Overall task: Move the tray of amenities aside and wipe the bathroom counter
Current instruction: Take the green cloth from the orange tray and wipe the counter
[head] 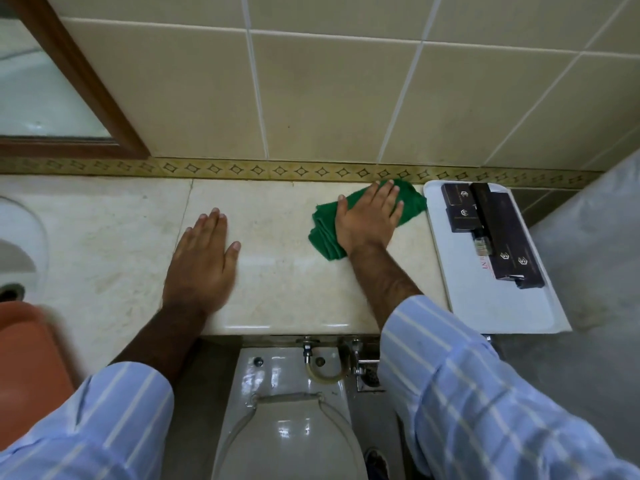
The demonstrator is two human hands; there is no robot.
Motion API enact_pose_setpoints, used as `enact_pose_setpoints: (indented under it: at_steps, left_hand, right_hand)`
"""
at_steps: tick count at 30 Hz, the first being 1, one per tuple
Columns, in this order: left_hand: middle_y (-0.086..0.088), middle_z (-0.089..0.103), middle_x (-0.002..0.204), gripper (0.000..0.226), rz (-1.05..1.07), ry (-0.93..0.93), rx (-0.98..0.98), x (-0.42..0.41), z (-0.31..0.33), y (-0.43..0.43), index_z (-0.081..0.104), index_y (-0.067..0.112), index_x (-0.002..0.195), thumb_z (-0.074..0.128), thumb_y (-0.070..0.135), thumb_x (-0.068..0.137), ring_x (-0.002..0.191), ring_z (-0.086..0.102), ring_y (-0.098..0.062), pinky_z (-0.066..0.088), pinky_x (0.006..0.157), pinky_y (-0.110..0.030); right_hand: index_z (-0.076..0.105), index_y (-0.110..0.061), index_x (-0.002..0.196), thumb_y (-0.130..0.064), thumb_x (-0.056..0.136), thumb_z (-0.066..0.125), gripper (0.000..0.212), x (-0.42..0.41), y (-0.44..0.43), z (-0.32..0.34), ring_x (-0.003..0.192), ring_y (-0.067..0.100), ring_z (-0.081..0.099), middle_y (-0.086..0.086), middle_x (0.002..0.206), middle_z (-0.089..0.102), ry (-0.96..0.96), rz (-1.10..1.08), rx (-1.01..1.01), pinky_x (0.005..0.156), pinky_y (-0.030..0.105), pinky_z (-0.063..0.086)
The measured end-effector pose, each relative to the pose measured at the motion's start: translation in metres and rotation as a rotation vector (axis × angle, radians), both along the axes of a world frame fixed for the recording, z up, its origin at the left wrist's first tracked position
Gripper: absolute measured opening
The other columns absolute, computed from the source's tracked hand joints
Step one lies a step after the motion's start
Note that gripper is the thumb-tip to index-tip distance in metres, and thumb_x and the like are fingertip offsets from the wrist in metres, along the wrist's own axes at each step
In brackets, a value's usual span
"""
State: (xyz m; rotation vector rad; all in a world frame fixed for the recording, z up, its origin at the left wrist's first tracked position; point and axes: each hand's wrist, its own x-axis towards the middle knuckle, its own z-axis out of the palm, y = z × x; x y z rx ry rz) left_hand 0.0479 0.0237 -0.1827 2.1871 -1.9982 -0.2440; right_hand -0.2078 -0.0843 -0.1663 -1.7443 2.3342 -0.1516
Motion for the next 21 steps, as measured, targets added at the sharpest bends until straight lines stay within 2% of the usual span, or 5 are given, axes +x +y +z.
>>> enact_pose_setpoints:
  at_steps: [4, 10, 12, 19, 21]
  left_hand:
    - [-0.001, 0.013, 0.173, 0.064, 0.010, -0.008, 0.000, 0.000, 0.000, 0.000, 0.015, 0.017, 0.164, 0.023, 0.046, 0.108, 0.160, 0.011, -0.018, 0.011, 0.129, -0.040]
    - [-0.002, 0.013, 0.173, 0.064, 0.026, -0.020, 0.011, -0.005, 0.006, 0.003, 0.013, 0.017, 0.165, 0.023, 0.046, 0.109, 0.160, 0.011, -0.019, 0.012, 0.129, -0.041]
    - [-0.002, 0.012, 0.173, 0.063, 0.021, -0.012, 0.013, -0.005, 0.007, 0.003, 0.013, 0.017, 0.165, 0.023, 0.045, 0.109, 0.160, 0.011, -0.018, 0.012, 0.129, -0.040]
    - [-0.003, 0.015, 0.172, 0.063, -0.001, 0.016, -0.016, -0.002, 0.007, 0.002, 0.017, 0.015, 0.164, 0.025, 0.044, 0.109, 0.160, 0.013, -0.019, 0.010, 0.129, -0.038]
    - [-0.002, 0.015, 0.172, 0.064, 0.004, 0.020, -0.026, -0.001, 0.005, 0.001, 0.017, 0.016, 0.164, 0.024, 0.045, 0.108, 0.160, 0.013, -0.018, 0.009, 0.129, -0.037]
  right_hand:
    - [0.007, -0.002, 0.163, -0.061, 0.103, 0.021, 0.085, 0.012, 0.009, -0.001, 0.160, 0.036, -0.002, 0.022, 0.172, 0.001, 0.050, 0.184, 0.005, 0.129, 0.052, 0.001]
    - [0.011, -0.010, 0.165, -0.064, 0.102, 0.027, 0.084, 0.059, 0.052, -0.001, 0.161, 0.025, 0.000, 0.011, 0.174, 0.004, -0.052, 0.960, -0.019, 0.129, 0.050, 0.007]
    - [0.011, -0.013, 0.165, -0.067, 0.100, 0.026, 0.086, 0.050, 0.064, -0.008, 0.161, 0.023, 0.000, 0.009, 0.174, 0.005, -0.079, 0.901, -0.045, 0.129, 0.050, 0.007]
    - [0.008, -0.005, 0.164, -0.067, 0.100, 0.020, 0.089, -0.010, 0.024, -0.005, 0.161, 0.030, 0.001, 0.015, 0.174, 0.005, 0.023, 0.172, -0.053, 0.129, 0.052, 0.005]
    - [0.010, -0.003, 0.164, -0.064, 0.100, 0.024, 0.089, 0.010, 0.014, 0.001, 0.160, 0.032, 0.001, 0.017, 0.173, 0.005, 0.019, 0.186, -0.006, 0.128, 0.053, 0.004]
